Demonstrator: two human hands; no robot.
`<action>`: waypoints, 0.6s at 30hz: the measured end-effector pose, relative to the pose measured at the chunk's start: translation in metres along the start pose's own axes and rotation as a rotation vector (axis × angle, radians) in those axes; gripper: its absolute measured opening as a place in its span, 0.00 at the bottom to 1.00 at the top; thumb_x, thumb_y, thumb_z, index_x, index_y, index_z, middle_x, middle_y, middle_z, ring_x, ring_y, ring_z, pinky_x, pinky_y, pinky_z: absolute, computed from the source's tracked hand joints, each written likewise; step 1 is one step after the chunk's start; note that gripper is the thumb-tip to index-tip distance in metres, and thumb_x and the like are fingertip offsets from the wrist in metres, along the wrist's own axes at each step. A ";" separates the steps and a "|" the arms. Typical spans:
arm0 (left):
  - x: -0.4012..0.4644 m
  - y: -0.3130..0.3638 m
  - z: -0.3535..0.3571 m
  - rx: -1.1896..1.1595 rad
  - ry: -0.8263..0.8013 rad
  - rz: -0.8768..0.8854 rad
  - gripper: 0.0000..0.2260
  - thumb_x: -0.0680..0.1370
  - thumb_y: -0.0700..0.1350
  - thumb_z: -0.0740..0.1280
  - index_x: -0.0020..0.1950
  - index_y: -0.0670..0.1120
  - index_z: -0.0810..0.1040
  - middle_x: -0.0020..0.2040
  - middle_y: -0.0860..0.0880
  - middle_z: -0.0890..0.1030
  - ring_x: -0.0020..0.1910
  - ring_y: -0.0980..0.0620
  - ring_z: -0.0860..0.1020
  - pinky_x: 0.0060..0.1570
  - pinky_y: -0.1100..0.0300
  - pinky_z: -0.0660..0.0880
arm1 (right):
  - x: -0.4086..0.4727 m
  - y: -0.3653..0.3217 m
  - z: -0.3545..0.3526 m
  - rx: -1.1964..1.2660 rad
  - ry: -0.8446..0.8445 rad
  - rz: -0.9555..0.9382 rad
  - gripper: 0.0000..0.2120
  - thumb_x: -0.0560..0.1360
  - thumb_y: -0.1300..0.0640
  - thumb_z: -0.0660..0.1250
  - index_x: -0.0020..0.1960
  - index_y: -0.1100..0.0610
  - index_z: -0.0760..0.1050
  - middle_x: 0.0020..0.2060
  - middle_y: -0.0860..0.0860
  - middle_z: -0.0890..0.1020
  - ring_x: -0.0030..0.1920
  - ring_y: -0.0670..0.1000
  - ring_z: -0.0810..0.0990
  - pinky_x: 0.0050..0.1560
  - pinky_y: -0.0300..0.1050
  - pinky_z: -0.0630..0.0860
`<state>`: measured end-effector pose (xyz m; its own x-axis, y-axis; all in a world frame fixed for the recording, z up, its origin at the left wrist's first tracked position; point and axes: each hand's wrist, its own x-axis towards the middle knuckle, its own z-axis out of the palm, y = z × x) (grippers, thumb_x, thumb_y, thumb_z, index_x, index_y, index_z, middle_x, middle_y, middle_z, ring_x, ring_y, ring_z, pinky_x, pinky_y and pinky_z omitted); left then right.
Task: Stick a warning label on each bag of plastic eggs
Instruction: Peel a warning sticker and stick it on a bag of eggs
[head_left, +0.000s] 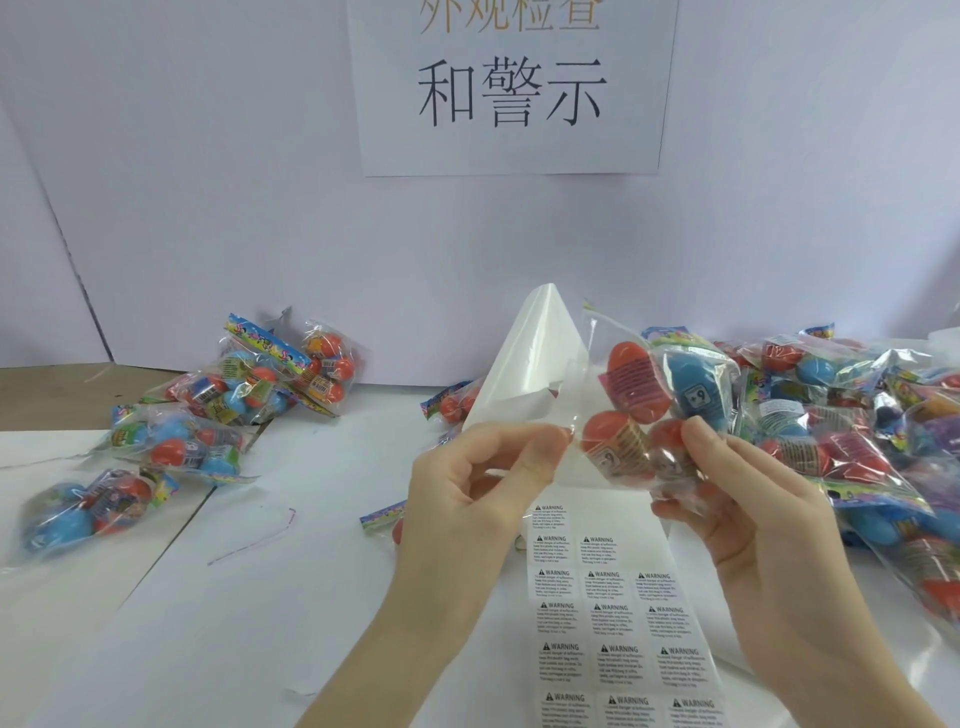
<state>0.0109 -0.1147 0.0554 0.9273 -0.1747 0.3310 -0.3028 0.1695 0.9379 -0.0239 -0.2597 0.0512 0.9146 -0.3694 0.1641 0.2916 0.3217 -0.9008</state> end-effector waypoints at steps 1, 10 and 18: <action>0.000 0.001 0.000 -0.019 -0.008 -0.008 0.07 0.61 0.56 0.75 0.36 0.57 0.84 0.32 0.58 0.81 0.30 0.61 0.74 0.32 0.70 0.70 | 0.000 0.000 0.000 0.011 0.001 0.009 0.09 0.57 0.51 0.69 0.32 0.56 0.83 0.29 0.49 0.81 0.27 0.43 0.75 0.28 0.33 0.74; -0.004 0.007 0.003 -0.010 -0.004 0.025 0.04 0.63 0.44 0.74 0.34 0.54 0.85 0.29 0.52 0.82 0.25 0.56 0.78 0.25 0.70 0.69 | 0.000 -0.001 -0.001 0.023 -0.044 0.057 0.09 0.57 0.51 0.69 0.30 0.56 0.82 0.27 0.50 0.80 0.26 0.44 0.75 0.28 0.34 0.75; -0.006 0.009 0.001 0.045 0.004 0.075 0.04 0.64 0.48 0.71 0.33 0.57 0.84 0.30 0.53 0.83 0.26 0.57 0.78 0.27 0.68 0.72 | 0.000 -0.003 -0.002 -0.035 -0.100 0.035 0.09 0.63 0.54 0.65 0.27 0.55 0.80 0.24 0.48 0.76 0.25 0.43 0.73 0.27 0.33 0.73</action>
<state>0.0024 -0.1126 0.0621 0.9024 -0.1595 0.4003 -0.3810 0.1384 0.9142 -0.0252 -0.2623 0.0536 0.9479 -0.2693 0.1702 0.2509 0.3017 -0.9198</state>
